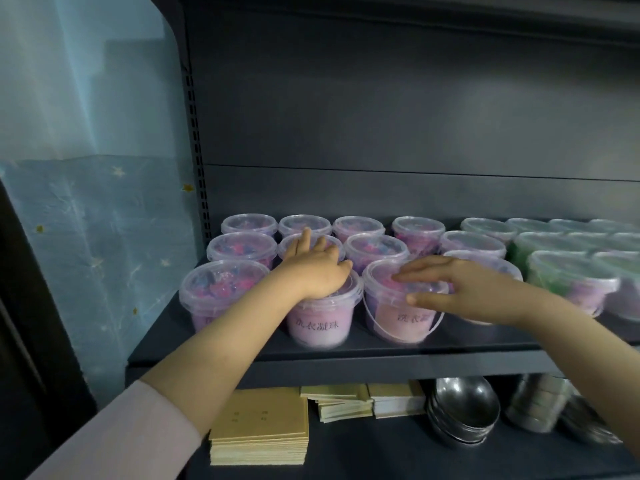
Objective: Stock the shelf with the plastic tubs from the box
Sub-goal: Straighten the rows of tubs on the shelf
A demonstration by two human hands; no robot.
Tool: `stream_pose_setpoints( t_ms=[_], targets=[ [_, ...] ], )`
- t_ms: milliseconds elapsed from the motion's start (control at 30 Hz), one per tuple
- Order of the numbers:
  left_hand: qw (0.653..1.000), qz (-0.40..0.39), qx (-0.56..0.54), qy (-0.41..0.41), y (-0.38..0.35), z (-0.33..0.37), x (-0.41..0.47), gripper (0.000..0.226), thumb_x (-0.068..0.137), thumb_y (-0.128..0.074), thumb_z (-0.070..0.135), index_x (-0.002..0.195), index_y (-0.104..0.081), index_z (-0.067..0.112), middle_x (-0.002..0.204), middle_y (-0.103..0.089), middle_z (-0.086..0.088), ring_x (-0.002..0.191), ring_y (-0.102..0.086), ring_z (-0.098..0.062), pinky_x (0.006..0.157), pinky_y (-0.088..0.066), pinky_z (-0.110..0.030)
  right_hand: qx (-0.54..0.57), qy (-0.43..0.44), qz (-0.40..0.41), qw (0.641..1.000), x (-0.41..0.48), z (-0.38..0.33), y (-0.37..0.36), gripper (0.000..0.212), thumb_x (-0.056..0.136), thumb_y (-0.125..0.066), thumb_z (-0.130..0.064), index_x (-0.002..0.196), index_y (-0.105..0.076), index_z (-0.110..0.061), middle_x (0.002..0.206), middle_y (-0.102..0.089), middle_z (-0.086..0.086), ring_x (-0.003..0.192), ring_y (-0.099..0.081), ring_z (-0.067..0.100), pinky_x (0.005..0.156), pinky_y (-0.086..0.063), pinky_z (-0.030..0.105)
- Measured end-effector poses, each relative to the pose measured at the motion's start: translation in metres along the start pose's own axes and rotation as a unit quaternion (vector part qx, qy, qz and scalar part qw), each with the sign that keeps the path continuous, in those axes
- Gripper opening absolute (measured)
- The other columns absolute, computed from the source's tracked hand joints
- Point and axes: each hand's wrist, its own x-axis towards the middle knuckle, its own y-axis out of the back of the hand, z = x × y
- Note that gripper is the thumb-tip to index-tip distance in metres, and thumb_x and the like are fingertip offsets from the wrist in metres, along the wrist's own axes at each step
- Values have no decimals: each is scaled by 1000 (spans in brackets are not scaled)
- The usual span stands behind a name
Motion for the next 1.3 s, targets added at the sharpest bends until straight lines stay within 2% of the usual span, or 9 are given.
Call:
stream_pose_setpoints(
  t_ms=[100,233,367,433,533,667,767,1067,1300],
  targets=[
    [998,45,-41,-18,2,0,-6,61,99,-17,53,153,-15,25,162,1,4,145,20,-26,117,10,-47,-1,-14,8,1000,0,-4,-1,43,81,-61,-56,123,-55,-50,135,-49,-25,126,-39,-9,105,-28,14],
    [975,190,-116,-16,19,-4,-10,63,94,-37,54,146,-34,20,152,-37,-4,140,-31,-28,113,-28,-46,-23,-15,57,998,-8,2,10,53,87,-57,-52,138,-47,-38,134,-39,-27,125,-32,-9,98,-19,1],
    [958,264,-88,-63,35,27,-15,45,95,-44,40,133,-52,17,140,-51,0,128,-45,-25,107,-36,-41,-54,-29,100,993,-27,38,34,44,90,-55,-49,130,-58,-31,138,-46,-19,133,-36,2,107,-20,14],
    [966,218,-115,-79,31,59,-18,43,97,-42,37,133,-53,17,141,-50,1,129,-45,-21,108,-34,-34,-61,-54,103,991,-37,64,41,37,92,-56,-44,126,-61,-30,136,-50,-14,130,-41,6,101,-21,10],
    [983,118,-121,-66,9,97,-8,41,100,-36,38,132,-53,19,142,-49,-7,128,-46,-24,107,-34,-33,-57,-92,85,990,-48,101,39,35,92,-53,-46,122,-63,-31,135,-56,-10,123,-50,10,99,-32,18],
    [1000,18,-13,8,-15,113,1,59,99,-20,52,152,-23,25,161,-10,-4,147,-11,-27,119,-14,-43,-27,-72,94,993,-52,124,36,37,92,-51,-51,122,-63,-34,132,-58,-13,124,-49,8,103,-36,23],
    [999,14,-9,27,-19,117,-6,58,100,-16,53,153,-14,29,161,0,6,148,-1,-20,119,-4,-39,-27,-58,105,992,-48,130,36,36,87,-54,-56,116,-66,-38,128,-59,-15,121,-51,8,101,-37,23],
    [999,32,8,35,-25,116,-3,55,100,-18,51,152,-14,31,160,-3,11,148,-4,-15,119,-3,-35,62,-13,117,991,-63,120,35,39,68,-65,-66,97,-75,-41,99,-64,-19,94,-58,-2,83,-40,19],
    [999,23,18,34,-25,116,-3,56,101,-16,50,152,-12,30,161,-2,9,148,-4,-17,119,-4,-37,80,-32,144,986,-67,106,28,40,64,-67,-68,92,-75,-41,94,-60,-15,90,-59,2,85,-46,26]
  ],
)
